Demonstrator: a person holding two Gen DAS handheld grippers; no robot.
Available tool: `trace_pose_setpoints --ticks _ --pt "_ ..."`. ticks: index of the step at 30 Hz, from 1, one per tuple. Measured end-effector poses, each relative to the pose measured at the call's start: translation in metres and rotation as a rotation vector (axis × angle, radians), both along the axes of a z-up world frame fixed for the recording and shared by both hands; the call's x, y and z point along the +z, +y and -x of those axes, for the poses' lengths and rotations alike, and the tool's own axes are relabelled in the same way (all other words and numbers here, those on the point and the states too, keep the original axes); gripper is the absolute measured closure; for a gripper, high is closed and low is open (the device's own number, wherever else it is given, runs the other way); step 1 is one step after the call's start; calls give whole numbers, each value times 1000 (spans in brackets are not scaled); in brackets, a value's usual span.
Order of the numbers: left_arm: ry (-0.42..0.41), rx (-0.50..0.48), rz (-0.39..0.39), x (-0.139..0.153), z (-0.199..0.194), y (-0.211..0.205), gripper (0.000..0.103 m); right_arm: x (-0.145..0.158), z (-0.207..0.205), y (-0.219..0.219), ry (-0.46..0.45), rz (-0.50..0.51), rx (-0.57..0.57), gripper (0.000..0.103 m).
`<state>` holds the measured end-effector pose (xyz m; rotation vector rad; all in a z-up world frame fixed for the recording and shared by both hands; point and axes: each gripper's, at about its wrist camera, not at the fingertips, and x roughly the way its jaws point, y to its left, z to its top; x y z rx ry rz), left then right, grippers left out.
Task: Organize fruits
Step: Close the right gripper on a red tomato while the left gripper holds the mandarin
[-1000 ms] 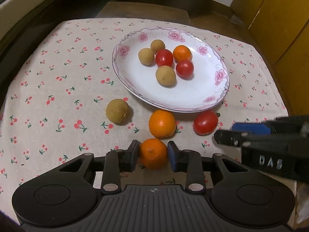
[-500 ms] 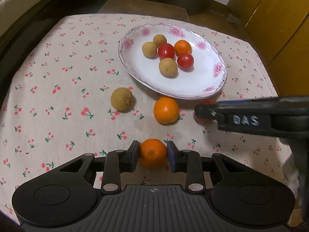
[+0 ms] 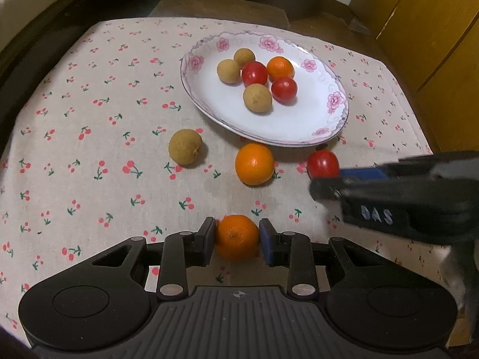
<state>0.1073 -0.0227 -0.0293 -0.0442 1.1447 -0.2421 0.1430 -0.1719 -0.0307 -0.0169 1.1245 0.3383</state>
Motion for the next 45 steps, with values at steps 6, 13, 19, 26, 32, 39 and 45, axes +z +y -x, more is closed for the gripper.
trace_pose_setpoints --ticks 6,13,19,26,32,39,45 --pt "0 -1 2 0 9 -3 63 11 20 -11 10 -13 19 77" --pt "1 5 11 -1 9 -3 63 20 7 -9 -47 -21 25 75" --pt "2 7 20 -3 7 -1 61 10 -16 2 -26 -16 49 66" --pt "2 7 21 -3 6 -1 61 -4 -20 14 -24 25 58 67" --pt "-3 1 12 -2 7 -3 62 -1 -11 10 -25 44 45 72" --pt "-8 -3 14 2 18 -5 63 8 23 5 -13 50 63 72" --pt "-1 -9 4 -1 28 -8 63 4 47 10 -1 64 92 73"
